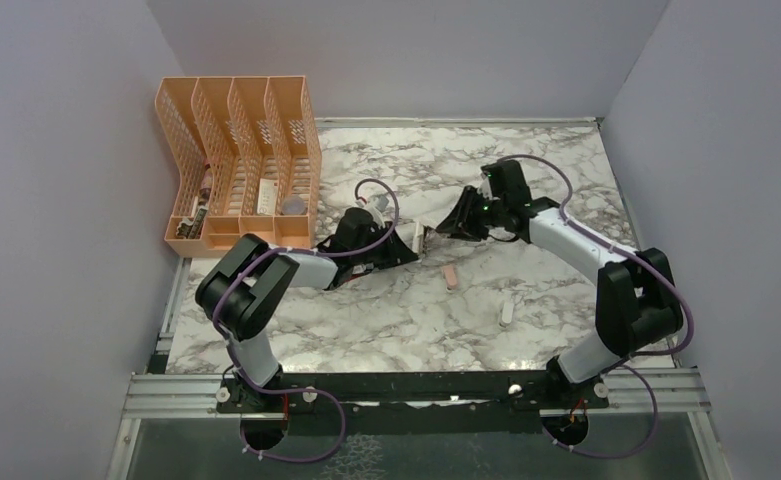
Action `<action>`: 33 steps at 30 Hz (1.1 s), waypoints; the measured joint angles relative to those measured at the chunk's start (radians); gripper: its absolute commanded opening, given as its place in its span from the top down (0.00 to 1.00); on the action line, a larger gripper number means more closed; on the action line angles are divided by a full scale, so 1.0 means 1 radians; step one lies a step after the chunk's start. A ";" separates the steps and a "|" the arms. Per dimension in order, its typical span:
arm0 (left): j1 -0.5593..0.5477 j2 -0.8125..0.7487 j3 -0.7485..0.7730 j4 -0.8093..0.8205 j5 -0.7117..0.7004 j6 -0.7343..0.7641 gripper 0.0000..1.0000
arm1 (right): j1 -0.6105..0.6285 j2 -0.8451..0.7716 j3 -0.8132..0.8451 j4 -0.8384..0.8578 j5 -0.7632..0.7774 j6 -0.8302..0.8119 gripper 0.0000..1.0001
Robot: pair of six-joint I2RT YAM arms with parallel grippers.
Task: Load the staples into the stapler
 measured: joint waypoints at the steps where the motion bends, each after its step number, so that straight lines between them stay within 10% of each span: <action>1: -0.003 0.000 -0.006 -0.001 0.000 0.005 0.88 | -0.021 -0.013 0.007 -0.013 0.002 -0.007 0.91; 33: -0.131 -0.014 0.007 -0.035 -0.056 0.140 0.84 | -0.162 0.040 0.048 0.097 -0.028 -0.155 0.77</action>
